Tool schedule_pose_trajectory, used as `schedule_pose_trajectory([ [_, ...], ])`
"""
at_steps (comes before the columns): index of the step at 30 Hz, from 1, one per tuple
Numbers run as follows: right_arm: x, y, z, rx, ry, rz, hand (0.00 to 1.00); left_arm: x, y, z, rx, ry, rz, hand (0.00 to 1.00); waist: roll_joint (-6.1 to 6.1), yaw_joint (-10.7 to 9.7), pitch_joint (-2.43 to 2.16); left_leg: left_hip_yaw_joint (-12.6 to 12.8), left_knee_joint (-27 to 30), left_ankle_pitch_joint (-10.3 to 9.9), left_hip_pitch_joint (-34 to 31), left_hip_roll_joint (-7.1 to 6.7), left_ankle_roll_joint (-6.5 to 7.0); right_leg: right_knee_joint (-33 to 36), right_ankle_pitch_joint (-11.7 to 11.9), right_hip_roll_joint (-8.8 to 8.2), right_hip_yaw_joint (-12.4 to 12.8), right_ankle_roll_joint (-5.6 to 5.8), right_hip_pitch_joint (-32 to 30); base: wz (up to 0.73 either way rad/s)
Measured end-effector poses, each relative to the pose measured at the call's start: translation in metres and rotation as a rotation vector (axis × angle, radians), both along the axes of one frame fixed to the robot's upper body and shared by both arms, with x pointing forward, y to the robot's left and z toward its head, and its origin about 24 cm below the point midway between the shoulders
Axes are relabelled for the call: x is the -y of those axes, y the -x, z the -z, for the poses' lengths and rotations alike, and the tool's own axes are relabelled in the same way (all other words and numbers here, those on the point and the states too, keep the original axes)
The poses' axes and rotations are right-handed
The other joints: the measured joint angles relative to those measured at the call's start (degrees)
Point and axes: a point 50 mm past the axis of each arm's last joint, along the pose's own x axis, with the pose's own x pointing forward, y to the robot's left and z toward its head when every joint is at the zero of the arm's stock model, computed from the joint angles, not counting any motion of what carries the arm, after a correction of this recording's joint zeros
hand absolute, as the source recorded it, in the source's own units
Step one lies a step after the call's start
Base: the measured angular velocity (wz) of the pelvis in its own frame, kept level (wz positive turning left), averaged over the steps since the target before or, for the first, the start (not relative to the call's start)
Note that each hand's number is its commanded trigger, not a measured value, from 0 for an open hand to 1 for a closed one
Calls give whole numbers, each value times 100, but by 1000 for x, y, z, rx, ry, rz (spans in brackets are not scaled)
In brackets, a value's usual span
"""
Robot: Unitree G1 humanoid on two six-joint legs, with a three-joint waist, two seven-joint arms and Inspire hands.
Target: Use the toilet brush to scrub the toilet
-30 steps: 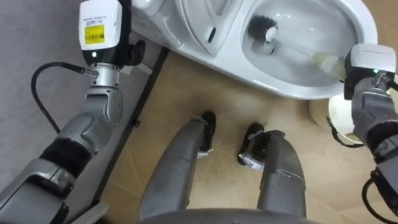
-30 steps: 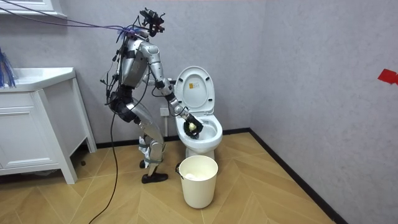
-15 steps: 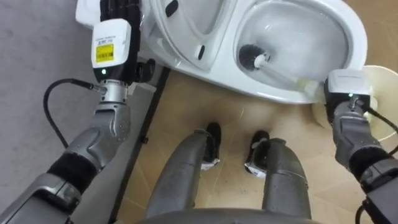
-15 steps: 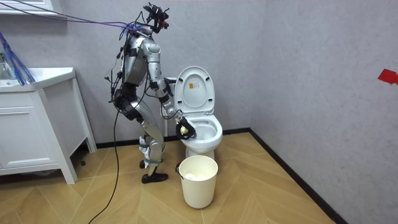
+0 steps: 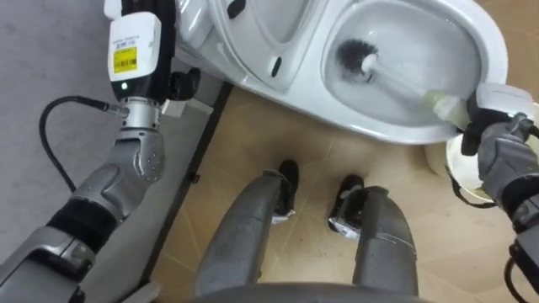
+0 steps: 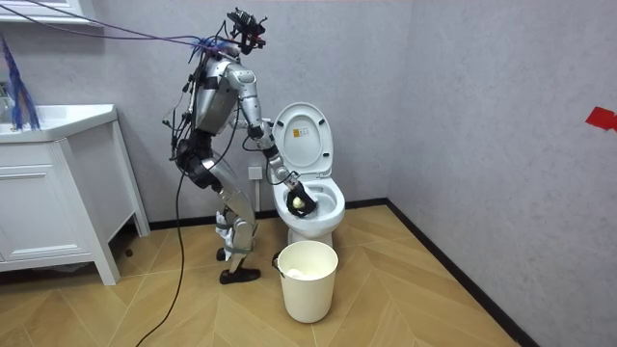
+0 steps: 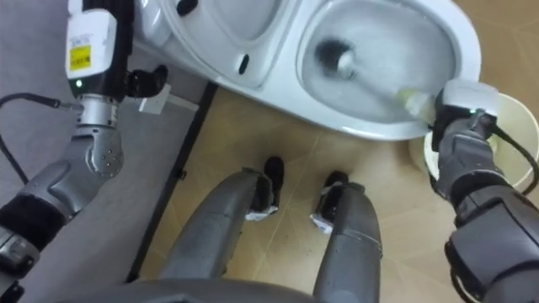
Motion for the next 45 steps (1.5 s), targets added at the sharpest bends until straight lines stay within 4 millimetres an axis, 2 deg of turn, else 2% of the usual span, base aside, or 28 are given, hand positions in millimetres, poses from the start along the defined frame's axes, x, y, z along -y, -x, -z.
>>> schedule_pose_trajectory([
  [3, 9, 1, -4, -3, 21, 20, 100, 3, -3, -2, 11, -16, -4, 0, -146, -5, 14, 10, 77, 3, -12, -10, 9, 59, -27, -57, -4, 32, 9, 7],
  [5, 8, 1, -4, -7, 32, 10, 100, 3, -7, -5, 16, -28, -13, 0, -188, -32, 34, 7, 146, -2, -39, -4, 18, 87, -33, -63, -8, 52, 8, 2],
  [9, 4, 2, -1, -38, 87, -48, 100, 3, -10, -7, 8, -39, -14, 0, -176, -86, 30, 1, 162, -37, -66, -4, 114, 107, -30, -55, -19, 115, 9, 3],
  [12, -4, 5, 7, -71, 97, -83, 100, 6, -10, -6, -9, -37, -6, 0, -159, -77, 26, -2, 158, -45, -69, 0, 125, 94, -11, -48, -29, 130, 22, 0],
  [15, -20, 17, 30, -169, 103, -135, 100, 15, -10, -1, -25, -31, 8, 0, 92, 44, 22, -65, 98, -48, 37, 7, 135, -94, 58, -6, -132, 136, 216, 1],
  [16, -21, 20, 33, -186, 104, -132, 100, 16, -10, -1, -26, -30, 11, 0, 133, 75, 25, -62, 78, -49, 63, 9, 137, -106, 62, -19, -143, 135, 241, 0],
  [17, -19, 25, 37, -211, 108, -114, 100, 19, -8, 1, -28, -32, 17, 0, 244, 101, 31, -63, 48, -50, 99, 14, 145, -141, 66, -25, -161, 142, 284, 0],
  [18, -18, 29, 40, -227, 113, -102, 100, 19, -6, 3, -35, -28, 19, 0, 330, 108, 11, -61, 5, -50, 119, 10, 149, -192, 77, -23, -159, 149, 299, -4],
  [21, -24, 32, 45, -235, 108, -113, 100, 19, -6, 3, -39, -24, 21, 0, 372, 87, -12, -6, -60, -50, 150, 9, 148, -229, 86, -18, -153, 129, 296, -7],
  [23, -28, 31, 46, -231, 114, -126, 100, 20, -6, 2, -32, -25, 22, 0, 381, 81, -18, -29, -58, -66, 204, 36, 120, -289, 90, 58, -153, 111, 363, -2],
  [26, -34, 36, 53, -255, 130, -152, 100, 22, -1, 7, -43, -17, 26, 0, 415, 90, -34, -54, -69, -89, 443, 127, 79, -476, 97, 135, -224, 89, 686, -1],
  [29, -34, 42, 57, -296, 129, -163, 100, 19, 1, 9, -51, -9, 14, 0, 403, 91, -38, -46, -221, -111, 703, 150, 48, -624, 85, 182, -219, 77, 928, 0],
  [31, -35, 46, 61, -317, 116, -167, 100, 18, 2, 11, -61, -6, 12, 0, 374, 68, -53, -32, -360, -105, 851, 143, 36, -702, 92, 184, -215, 76, 1040, 0],
  [34, -35, 57, 69, -379, 127, -191, 100, 16, 10, 20, -112, -5, 12, 0, 222, -30, -101, -8, -619, -71, 1265, 100, 13, -844, 82, 157, -207, 89, 1390, 0],
  [35, -36, 63, 74, -409, 126, -207, 100, 15, 13, 25, -134, -1, 10, 0, 130, -69, -110, -12, -681, -57, 1437, 97, 7, -921, 70, 169, -208, 99, 1573, 0],
  [38, -37, 88, 89, -483, 108, -236, 100, 9, 24, 36, -203, 3, 2, 0, -73, -118, -143, -112, -861, -46, 1859, 103, -11, -1238, 68, 238, -288, 113, 2092, 10],
  [39, -36, 98, 95, -506, 90, -231, 100, 5, 29, 41, -228, 5, -11, 0, -180, -114, -176, -133, -947, -40, 1995, 100, -20, -1337, 65, 248, -314, 121, 2235, 16],
  [42, -33, 121, 104, -551, 50, -212, 100, -7, 41, 51, -285, 11, -57, 0, -329, -145, -215, -165, -1104, -40, 2350, 104, -21, -1588, 78, 283, -382, 158, 2660, 13],
  [44, -31, 137, 111, -584, 24, -192, 100, -12, 50, 58, -324, 17, -80, 0, -347, -154, -217, -163, -1252, -40, 2652, 105, -21, -1753, 85, 293, -394, 206, 2983, 10],
  [45, -30, 147, 114, -596, 3, -179, 100, -16, 57, 62, -349, 19, -95, 0, -367, -189, -233, -161, -1330, -40, 2820, 99, -21, -1829, 66, 290, -395, 255, 3158, 15],
])
